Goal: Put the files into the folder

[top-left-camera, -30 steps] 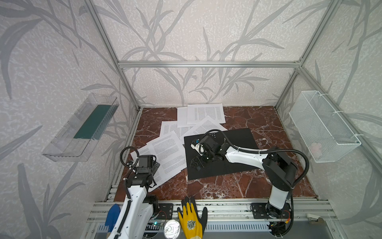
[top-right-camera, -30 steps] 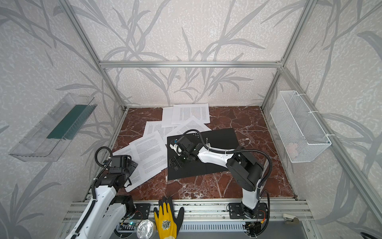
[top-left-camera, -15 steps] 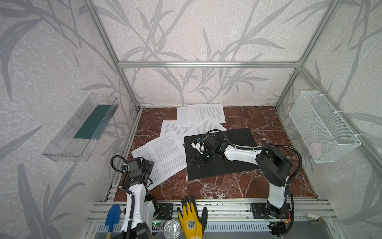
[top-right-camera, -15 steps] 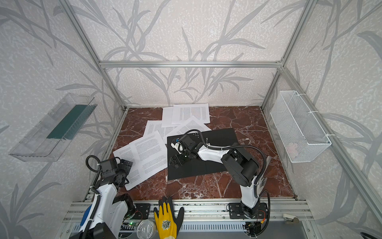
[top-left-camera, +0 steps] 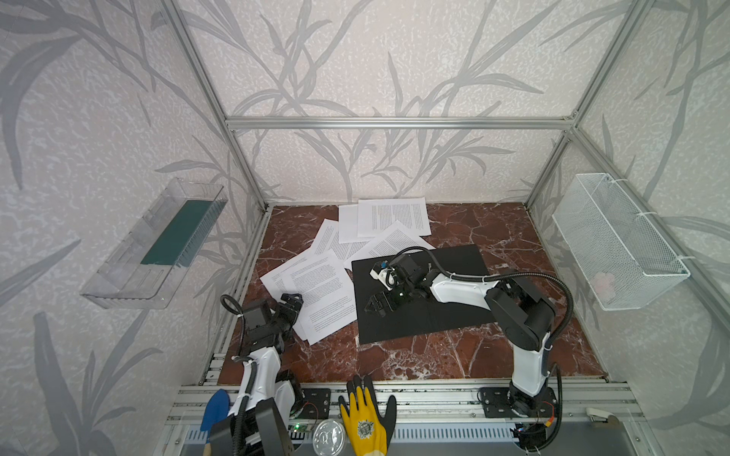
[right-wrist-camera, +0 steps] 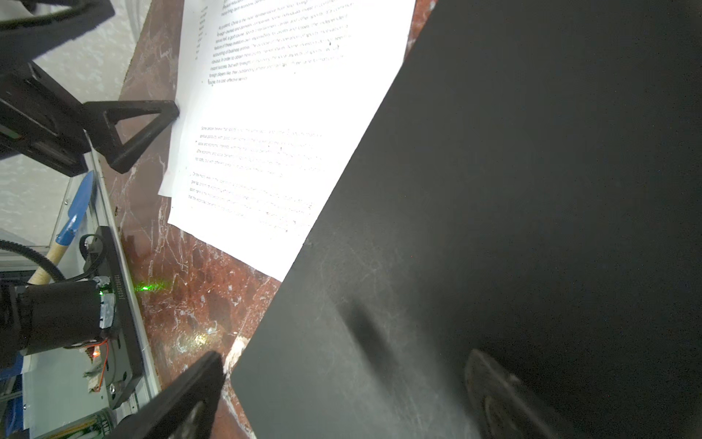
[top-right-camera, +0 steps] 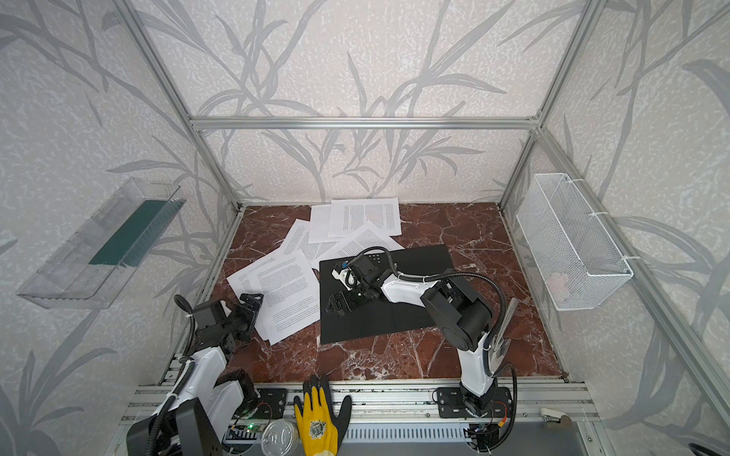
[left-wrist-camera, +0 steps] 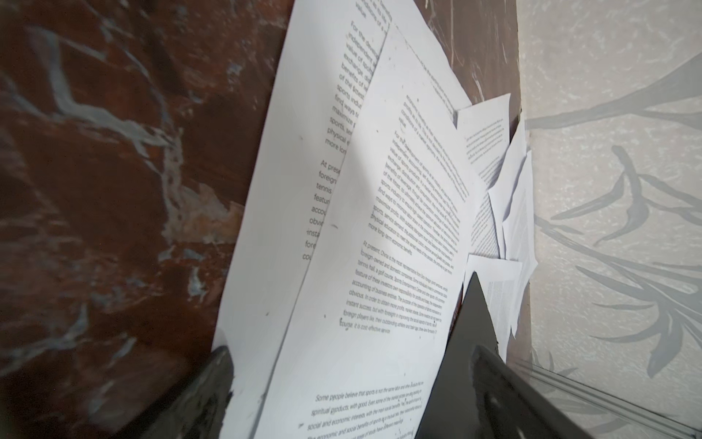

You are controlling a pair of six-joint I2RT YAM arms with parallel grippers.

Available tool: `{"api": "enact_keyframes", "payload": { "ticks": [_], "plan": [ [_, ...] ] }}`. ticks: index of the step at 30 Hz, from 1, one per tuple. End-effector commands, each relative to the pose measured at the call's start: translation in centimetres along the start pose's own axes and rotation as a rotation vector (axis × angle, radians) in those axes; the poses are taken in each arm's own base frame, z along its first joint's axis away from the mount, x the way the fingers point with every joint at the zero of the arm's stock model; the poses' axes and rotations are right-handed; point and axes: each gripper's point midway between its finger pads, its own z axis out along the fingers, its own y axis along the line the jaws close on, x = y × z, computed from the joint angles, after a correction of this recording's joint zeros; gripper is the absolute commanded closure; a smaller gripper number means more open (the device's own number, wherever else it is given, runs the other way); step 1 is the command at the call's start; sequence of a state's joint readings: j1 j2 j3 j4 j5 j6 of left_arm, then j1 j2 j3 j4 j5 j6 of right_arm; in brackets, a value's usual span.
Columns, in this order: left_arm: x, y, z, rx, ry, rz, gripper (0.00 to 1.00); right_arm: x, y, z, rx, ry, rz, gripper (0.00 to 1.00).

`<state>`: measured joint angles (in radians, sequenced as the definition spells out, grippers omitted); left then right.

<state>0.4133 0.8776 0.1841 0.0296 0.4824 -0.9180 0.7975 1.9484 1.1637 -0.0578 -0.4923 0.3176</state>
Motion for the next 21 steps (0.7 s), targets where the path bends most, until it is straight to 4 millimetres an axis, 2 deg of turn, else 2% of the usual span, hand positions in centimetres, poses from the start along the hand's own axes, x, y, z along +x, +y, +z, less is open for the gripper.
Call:
{"api": "enact_keyframes", "payload": {
  "ticks": [1, 5, 7, 9, 14, 21],
  "plan": [
    [1.2, -1.3, 0.0, 0.091, 0.05, 0.02, 0.02, 0.5, 0.0, 0.3, -0.023, 0.017, 0.014, 0.0],
    [1.0, -2.3, -0.2, 0.137, 0.042, 0.032, 0.02, 0.4, 0.2, 0.2, -0.031, 0.017, 0.015, 0.0],
    [1.0, -1.0, -0.6, 0.049, 0.04, 0.015, 0.05, 0.5, 0.2, 0.3, -0.032, 0.02, 0.016, 0.0],
    [0.7, -0.9, -1.5, 0.009, 0.014, 0.056, 0.05, 0.6, 0.1, 0.3, -0.031, 0.024, 0.018, 0.0],
    [-0.6, 1.5, -3.0, -0.11, -0.119, 0.033, 0.04, 0.7, 0.1, 0.5, -0.036, 0.033, 0.021, 0.0],
    [0.2, 2.0, -1.7, -0.116, -0.048, 0.016, 0.04, 0.6, 0.3, 0.4, -0.039, 0.033, 0.018, 0.0]
  ]
}}
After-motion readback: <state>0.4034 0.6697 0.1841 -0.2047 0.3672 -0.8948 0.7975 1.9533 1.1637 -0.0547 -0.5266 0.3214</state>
